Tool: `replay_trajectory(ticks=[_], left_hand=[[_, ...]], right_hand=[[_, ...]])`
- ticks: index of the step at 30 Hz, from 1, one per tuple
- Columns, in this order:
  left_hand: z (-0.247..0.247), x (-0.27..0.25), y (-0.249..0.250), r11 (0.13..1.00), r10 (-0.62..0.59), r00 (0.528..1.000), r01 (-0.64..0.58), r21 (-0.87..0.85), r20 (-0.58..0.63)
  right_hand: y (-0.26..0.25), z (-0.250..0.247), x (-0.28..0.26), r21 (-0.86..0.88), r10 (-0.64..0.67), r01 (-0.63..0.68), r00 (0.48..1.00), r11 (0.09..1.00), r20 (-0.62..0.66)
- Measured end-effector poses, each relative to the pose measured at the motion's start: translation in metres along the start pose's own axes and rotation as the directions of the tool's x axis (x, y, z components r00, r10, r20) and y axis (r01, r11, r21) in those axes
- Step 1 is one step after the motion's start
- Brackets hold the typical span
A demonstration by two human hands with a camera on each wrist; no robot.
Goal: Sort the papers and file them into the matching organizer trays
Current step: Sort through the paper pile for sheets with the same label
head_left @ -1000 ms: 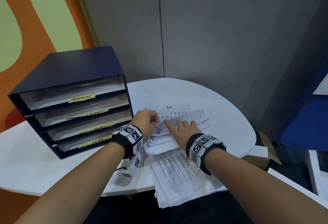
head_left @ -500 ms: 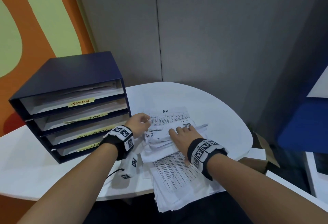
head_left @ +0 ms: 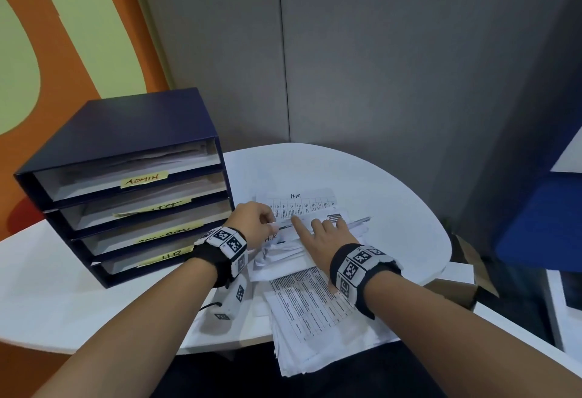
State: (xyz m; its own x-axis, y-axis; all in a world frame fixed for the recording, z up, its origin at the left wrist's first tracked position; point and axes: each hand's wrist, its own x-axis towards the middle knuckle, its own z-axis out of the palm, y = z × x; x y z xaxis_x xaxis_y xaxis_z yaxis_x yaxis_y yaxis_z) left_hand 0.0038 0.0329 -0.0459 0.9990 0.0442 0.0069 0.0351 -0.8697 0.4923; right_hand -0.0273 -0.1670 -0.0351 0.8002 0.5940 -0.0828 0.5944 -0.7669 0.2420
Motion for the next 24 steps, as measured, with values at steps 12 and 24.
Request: replay_trajectory(ticks=[12, 24], left_hand=[[-0.03, -0.009, -0.019, 0.919, 0.015, 0.946, 0.115, -0.377, 0.323], [0.003, 0.004, 0.002, 0.984, -0.052, 0.998, 0.047, 0.171, 0.029]], right_hand=[[-0.003, -0.007, -0.006, -0.022, -0.062, 0.063, 0.998, 0.998, 0.024], [-0.012, 0.011, 0.01, -0.014, -0.011, 0.011, 1.0, 1.0, -0.005]])
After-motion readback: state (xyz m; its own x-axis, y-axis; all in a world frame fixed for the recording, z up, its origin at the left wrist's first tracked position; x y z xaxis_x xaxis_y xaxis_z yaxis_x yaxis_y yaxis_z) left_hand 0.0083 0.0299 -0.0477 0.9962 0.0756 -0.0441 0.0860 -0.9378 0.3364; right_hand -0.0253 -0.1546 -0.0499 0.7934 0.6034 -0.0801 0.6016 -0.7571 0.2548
